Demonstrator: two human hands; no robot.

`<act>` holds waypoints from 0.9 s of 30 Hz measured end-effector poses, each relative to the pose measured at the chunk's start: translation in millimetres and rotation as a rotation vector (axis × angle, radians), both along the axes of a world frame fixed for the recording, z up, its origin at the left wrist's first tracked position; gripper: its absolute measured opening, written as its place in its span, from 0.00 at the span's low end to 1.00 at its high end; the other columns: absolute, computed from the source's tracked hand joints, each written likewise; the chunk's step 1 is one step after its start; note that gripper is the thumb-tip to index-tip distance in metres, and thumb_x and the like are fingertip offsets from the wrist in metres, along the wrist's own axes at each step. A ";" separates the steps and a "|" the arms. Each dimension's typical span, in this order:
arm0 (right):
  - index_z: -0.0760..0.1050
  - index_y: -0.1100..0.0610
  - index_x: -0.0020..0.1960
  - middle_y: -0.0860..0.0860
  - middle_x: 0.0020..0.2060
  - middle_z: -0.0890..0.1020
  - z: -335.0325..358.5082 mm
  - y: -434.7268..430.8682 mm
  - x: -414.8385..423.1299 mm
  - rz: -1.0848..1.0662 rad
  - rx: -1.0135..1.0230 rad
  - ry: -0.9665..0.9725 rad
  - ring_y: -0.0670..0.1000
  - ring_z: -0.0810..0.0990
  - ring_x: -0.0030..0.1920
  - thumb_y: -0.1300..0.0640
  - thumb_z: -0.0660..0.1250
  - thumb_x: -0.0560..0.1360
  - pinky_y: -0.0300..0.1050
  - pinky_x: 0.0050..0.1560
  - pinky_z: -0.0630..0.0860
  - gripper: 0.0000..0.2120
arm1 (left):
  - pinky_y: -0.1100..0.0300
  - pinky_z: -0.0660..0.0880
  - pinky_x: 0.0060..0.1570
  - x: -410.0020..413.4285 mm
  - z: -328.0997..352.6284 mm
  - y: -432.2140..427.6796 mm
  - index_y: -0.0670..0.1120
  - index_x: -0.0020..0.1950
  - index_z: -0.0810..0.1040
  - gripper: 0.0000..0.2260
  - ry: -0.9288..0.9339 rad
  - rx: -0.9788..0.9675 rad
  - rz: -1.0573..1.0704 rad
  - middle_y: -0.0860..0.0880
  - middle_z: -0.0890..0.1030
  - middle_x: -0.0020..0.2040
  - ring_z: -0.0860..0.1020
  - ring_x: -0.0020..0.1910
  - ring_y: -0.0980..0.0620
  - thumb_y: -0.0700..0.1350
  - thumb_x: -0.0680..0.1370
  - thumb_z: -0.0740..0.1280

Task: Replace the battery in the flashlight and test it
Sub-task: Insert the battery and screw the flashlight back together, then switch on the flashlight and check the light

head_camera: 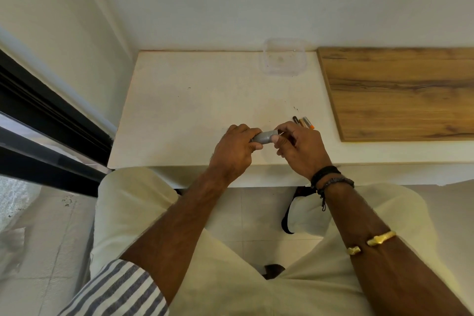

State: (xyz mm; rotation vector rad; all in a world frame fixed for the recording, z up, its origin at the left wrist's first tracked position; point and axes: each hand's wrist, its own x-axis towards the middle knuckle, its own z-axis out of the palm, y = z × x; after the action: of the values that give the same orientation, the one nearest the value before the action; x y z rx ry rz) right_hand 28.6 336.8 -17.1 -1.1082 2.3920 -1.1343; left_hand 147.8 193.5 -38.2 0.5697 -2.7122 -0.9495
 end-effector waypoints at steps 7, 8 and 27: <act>0.79 0.55 0.58 0.49 0.49 0.84 -4.8 -16.4 16.5 -0.187 -0.251 -0.302 0.51 0.84 0.49 0.58 0.69 0.79 0.48 0.51 0.84 0.08 | 0.59 0.71 0.47 -0.4 0.5 3.3 0.47 0.64 0.78 0.13 0.144 -0.054 0.102 0.48 0.80 0.51 0.72 0.50 0.51 0.49 0.81 0.65; 0.79 0.54 0.58 0.49 0.49 0.84 -6.2 -19.5 19.6 -0.236 -0.297 -0.412 0.50 0.83 0.51 0.59 0.71 0.78 0.50 0.54 0.83 0.09 | 0.58 0.72 0.47 -0.6 0.6 5.2 0.47 0.64 0.78 0.14 0.162 -0.029 0.100 0.49 0.80 0.51 0.73 0.49 0.51 0.50 0.80 0.66; 0.72 0.58 0.40 0.53 0.35 0.72 1.9 -21.2 9.5 -0.430 -1.264 -1.683 0.55 0.73 0.35 0.55 0.55 0.71 0.48 0.48 0.71 0.10 | 0.48 0.51 0.78 0.4 10.4 -13.5 0.41 0.79 0.56 0.45 0.458 1.726 0.376 0.42 0.61 0.79 0.58 0.78 0.45 0.74 0.75 0.46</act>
State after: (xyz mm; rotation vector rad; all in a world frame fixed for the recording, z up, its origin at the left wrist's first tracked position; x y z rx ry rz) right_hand 38.1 315.6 -15.3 0.4180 0.4235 -2.3157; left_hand 148.2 180.0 -27.8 0.8121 -0.7729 -2.5980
